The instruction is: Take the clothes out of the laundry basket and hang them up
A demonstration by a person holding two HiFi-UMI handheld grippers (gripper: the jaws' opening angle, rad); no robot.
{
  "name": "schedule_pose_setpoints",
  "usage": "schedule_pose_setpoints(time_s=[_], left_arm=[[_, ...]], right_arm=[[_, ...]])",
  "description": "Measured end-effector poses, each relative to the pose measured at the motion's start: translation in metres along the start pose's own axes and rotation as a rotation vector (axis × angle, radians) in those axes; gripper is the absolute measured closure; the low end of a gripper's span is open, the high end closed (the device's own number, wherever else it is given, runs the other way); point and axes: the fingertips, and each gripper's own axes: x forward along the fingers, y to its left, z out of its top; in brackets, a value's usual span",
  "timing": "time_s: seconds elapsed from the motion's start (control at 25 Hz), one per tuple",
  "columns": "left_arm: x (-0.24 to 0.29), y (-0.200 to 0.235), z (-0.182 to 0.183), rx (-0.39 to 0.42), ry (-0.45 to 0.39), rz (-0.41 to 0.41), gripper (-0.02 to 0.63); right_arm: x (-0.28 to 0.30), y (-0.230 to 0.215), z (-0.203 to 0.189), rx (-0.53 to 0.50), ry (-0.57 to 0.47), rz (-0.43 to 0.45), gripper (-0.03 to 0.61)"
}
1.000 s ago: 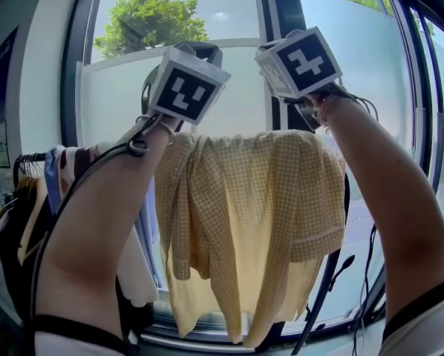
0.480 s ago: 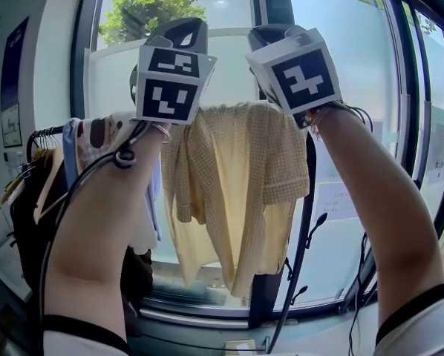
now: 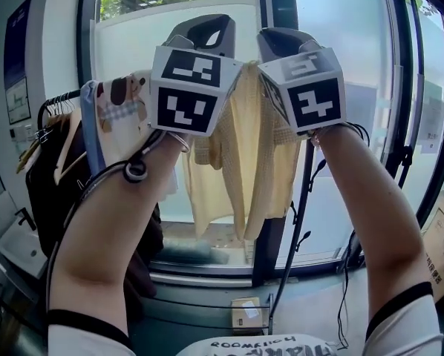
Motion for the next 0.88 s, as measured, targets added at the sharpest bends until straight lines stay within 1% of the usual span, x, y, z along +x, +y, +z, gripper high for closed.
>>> schedule_pose_setpoints(time_s=[0.08, 0.2, 0.32, 0.4, 0.52, 0.56, 0.68, 0.8, 0.88], left_arm=[[-0.022, -0.007, -0.004, -0.039, 0.010, -0.036, 0.604], [-0.058, -0.016, -0.015, -0.108, 0.037, -0.077, 0.604], [-0.097, -0.033, -0.022, -0.158, 0.037, -0.111, 0.604], [-0.124, -0.040, -0.029, -0.210, 0.046, -0.111, 0.604], [-0.162, -0.049, -0.042, -0.330, 0.076, -0.095, 0.604], [-0.173, -0.053, -0.045, -0.357, 0.085, -0.091, 0.604], [-0.201, -0.071, -0.044, -0.381, 0.096, -0.106, 0.604], [-0.229, -0.097, -0.040, -0.416, 0.118, -0.136, 0.604], [-0.243, -0.111, -0.039, -0.440, 0.140, -0.125, 0.604]], right_arm=[[-0.019, 0.012, 0.001, 0.028, 0.010, -0.011, 0.549], [-0.051, 0.032, 0.002, 0.117, 0.019, -0.022, 0.549], [-0.089, 0.051, 0.000, 0.173, 0.049, -0.041, 0.549], [-0.114, 0.063, -0.004, 0.202, 0.070, -0.048, 0.549], [-0.151, 0.083, -0.017, 0.223, 0.109, -0.048, 0.549], [-0.163, 0.088, -0.019, 0.219, 0.114, -0.050, 0.549], [-0.194, 0.099, -0.026, 0.230, 0.124, -0.053, 0.549], [-0.223, 0.110, -0.038, 0.312, 0.134, -0.036, 0.549], [-0.240, 0.114, -0.044, 0.374, 0.130, -0.023, 0.549]])
